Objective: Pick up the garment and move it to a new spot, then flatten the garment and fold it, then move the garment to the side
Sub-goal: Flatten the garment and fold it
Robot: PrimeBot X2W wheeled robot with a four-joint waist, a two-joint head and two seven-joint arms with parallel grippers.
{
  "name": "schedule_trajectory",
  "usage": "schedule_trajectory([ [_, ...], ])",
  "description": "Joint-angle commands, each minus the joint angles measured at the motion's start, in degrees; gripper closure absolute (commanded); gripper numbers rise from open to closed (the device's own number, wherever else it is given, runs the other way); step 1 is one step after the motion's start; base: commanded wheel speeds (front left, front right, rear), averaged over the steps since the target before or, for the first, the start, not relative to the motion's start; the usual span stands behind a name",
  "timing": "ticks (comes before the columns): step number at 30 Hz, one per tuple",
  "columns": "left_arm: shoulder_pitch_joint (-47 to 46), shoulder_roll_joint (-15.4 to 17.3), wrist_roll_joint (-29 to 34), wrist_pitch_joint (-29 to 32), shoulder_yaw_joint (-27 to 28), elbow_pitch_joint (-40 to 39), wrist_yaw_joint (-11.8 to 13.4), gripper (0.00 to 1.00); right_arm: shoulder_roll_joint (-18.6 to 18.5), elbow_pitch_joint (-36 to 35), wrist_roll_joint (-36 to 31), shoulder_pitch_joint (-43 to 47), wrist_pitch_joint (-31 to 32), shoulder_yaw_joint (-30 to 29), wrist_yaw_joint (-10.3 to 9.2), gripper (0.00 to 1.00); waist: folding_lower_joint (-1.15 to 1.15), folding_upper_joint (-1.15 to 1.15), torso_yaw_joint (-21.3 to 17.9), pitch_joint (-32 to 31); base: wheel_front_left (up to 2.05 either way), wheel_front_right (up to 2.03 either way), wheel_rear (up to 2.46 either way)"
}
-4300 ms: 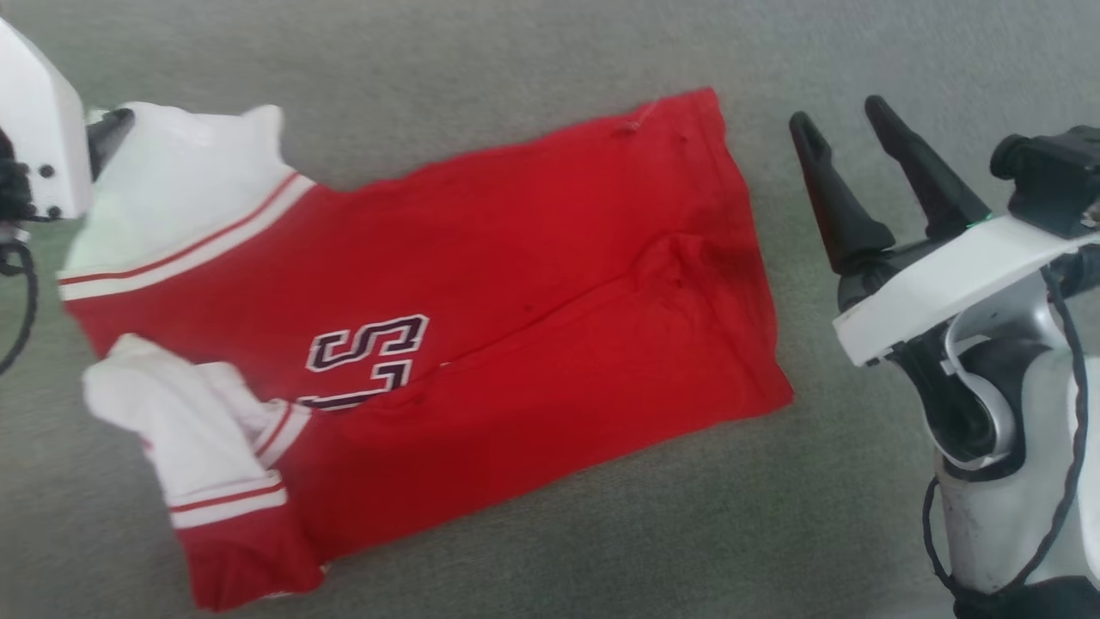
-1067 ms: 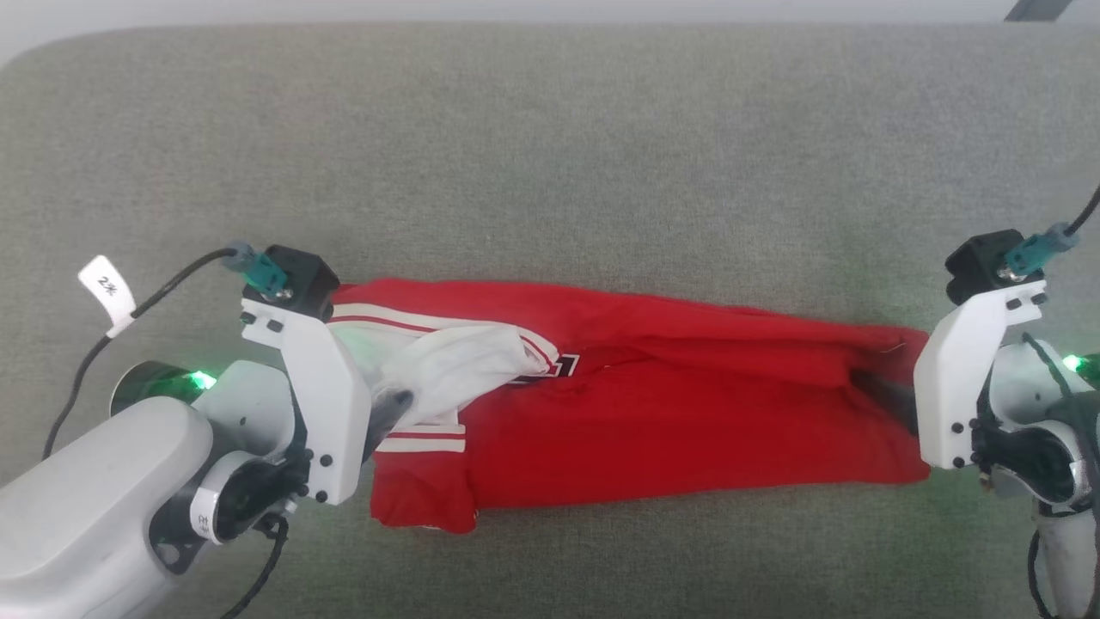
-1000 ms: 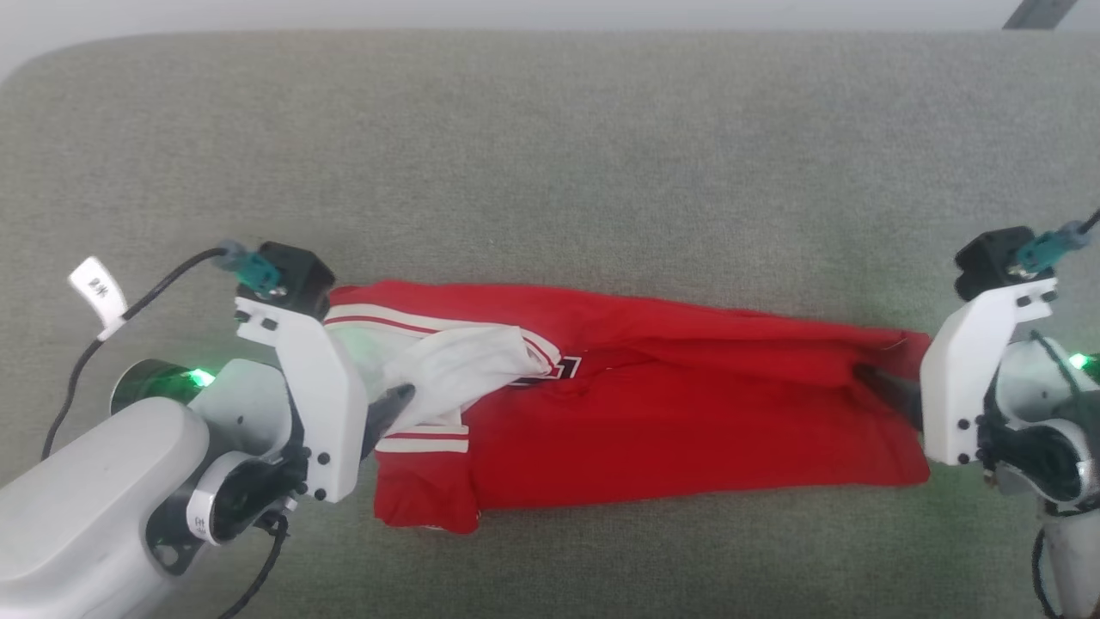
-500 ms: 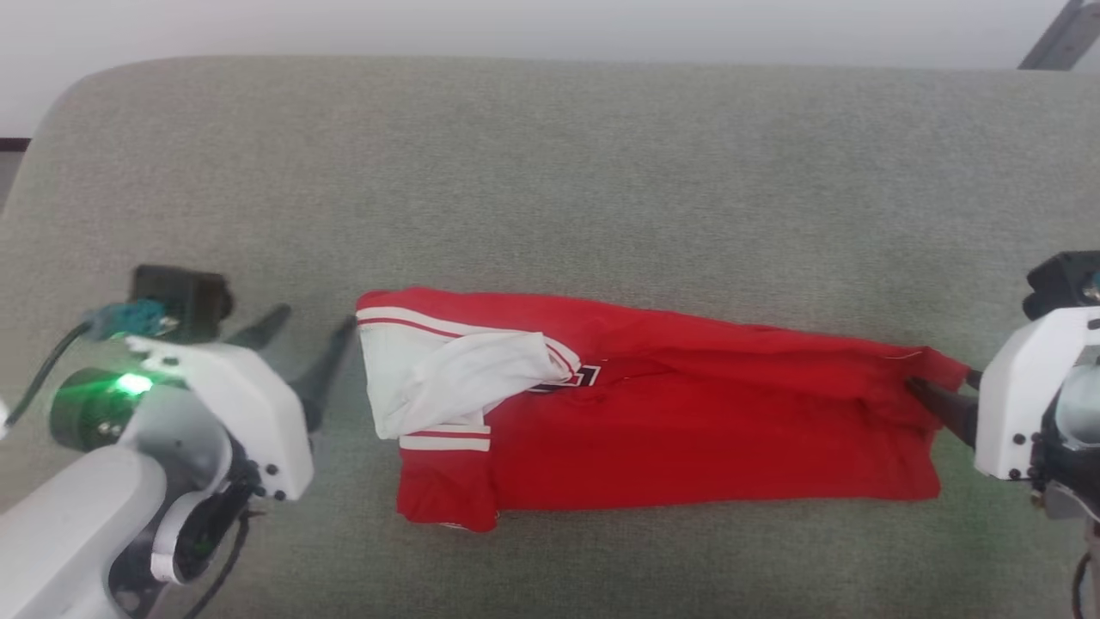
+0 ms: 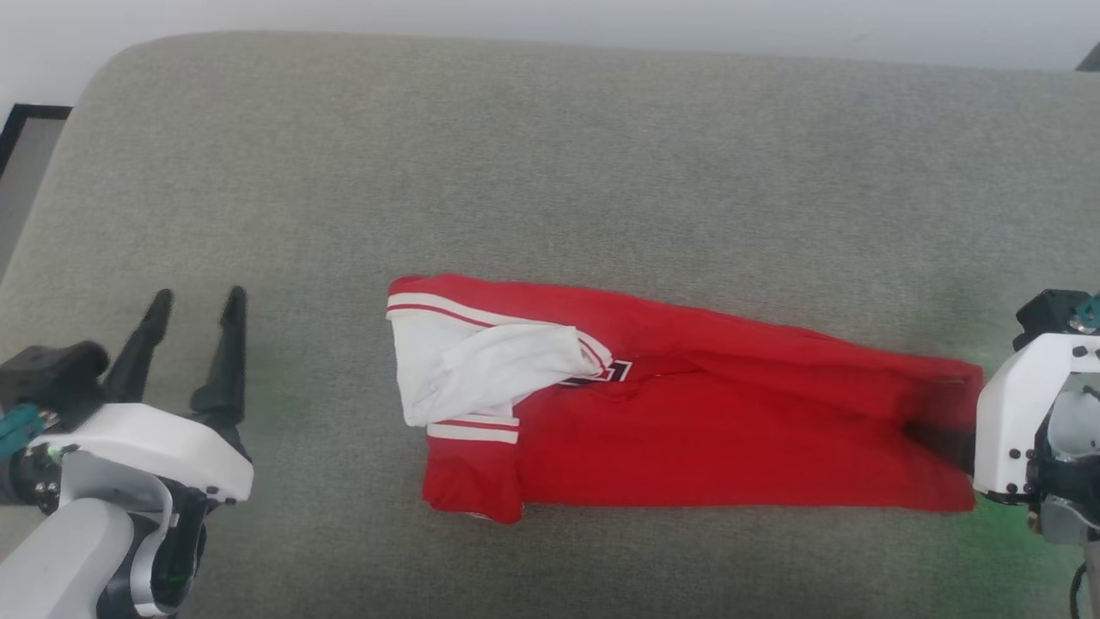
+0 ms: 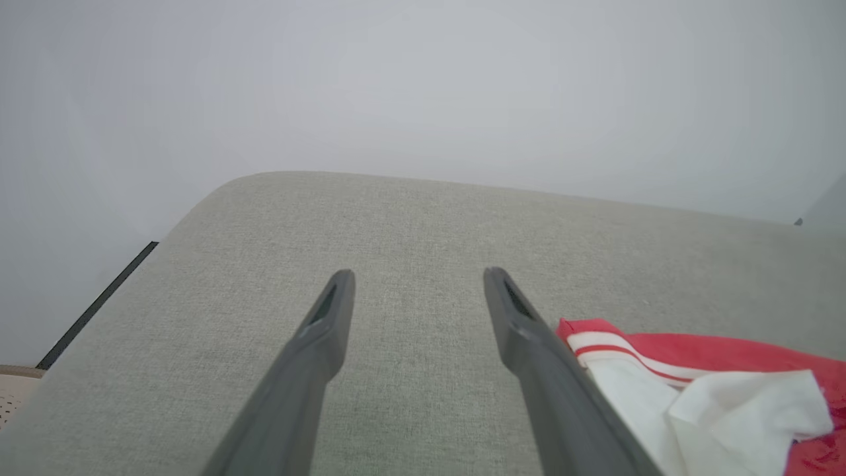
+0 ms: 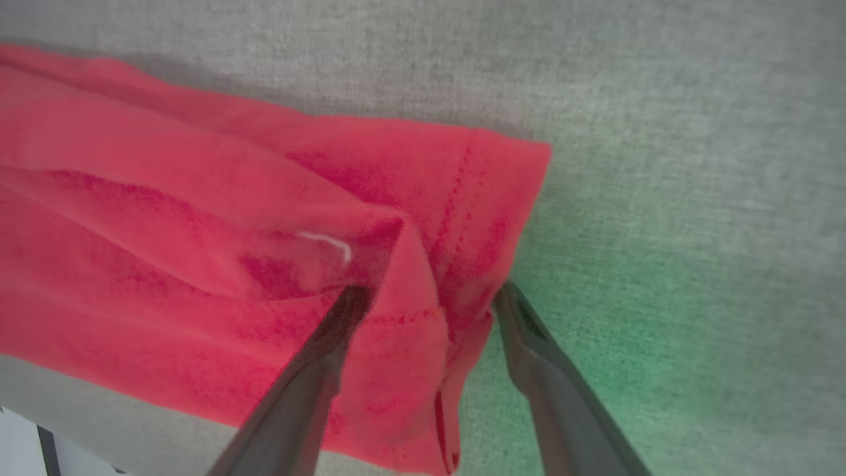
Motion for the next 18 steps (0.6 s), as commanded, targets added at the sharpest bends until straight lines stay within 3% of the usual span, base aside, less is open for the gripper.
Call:
schedule_trajectory([
  [1, 1.7, -1.5, 1.5, -0.4, 2.4, 0.5, -0.7, 0.00, 0.5, 2.3, 0.6, -0.1, -0.4, 1.3, -0.08, 0.00, 0.00, 0.00, 0.5, 0.2, 0.00, 0.00, 0.00],
  [3, 3.7, -4.3, 4.5, -0.4, 6.9, 0.6, -1.9, 0.00, 0.6, 4.6, 1.1, -0.3, -0.5, 3.1, -0.05, 0.00, 0.00, 0.00, 1.1, 0.2, 0.00, 0.00, 0.00],
  [4, 5.0, -6.1, 5.9, -0.3, 9.3, 0.8, -2.7, 0.00, 1.0, 5.5, 2.0, -0.6, -0.6, 4.0, -0.04, 0.09, 0.00, 0.00, 1.3, 0.3, 0.00, 0.00, 0.00],
  [6, 7.1, -9.2, 8.7, -0.4, 13.3, 1.3, -4.8, 0.00, 1.3, 6.7, 3.0, -1.0, -0.6, 6.0, 0.00, 1.00, 0.00, 0.00, 1.8, 0.4, 0.00, 0.00, 0.00],
  [10, 10.4, -14.9, 14.4, -0.4, 20.6, 2.4, -9.6, 0.00, 1.9, 7.8, 6.2, -1.8, -0.9, 7.2, 0.10, 1.00, 0.00, 0.00, 2.2, 0.2, 0.00, 0.00, 0.00],
  [18, 13.6, -23.7, 22.6, -0.4, 31.6, 5.9, -19.2, 0.00, -1.5, 6.7, 8.3, -4.3, -2.6, 4.2, -0.09, 1.00, 0.00, 0.00, 1.5, -0.3, 0.00, 0.00, 0.00],
])
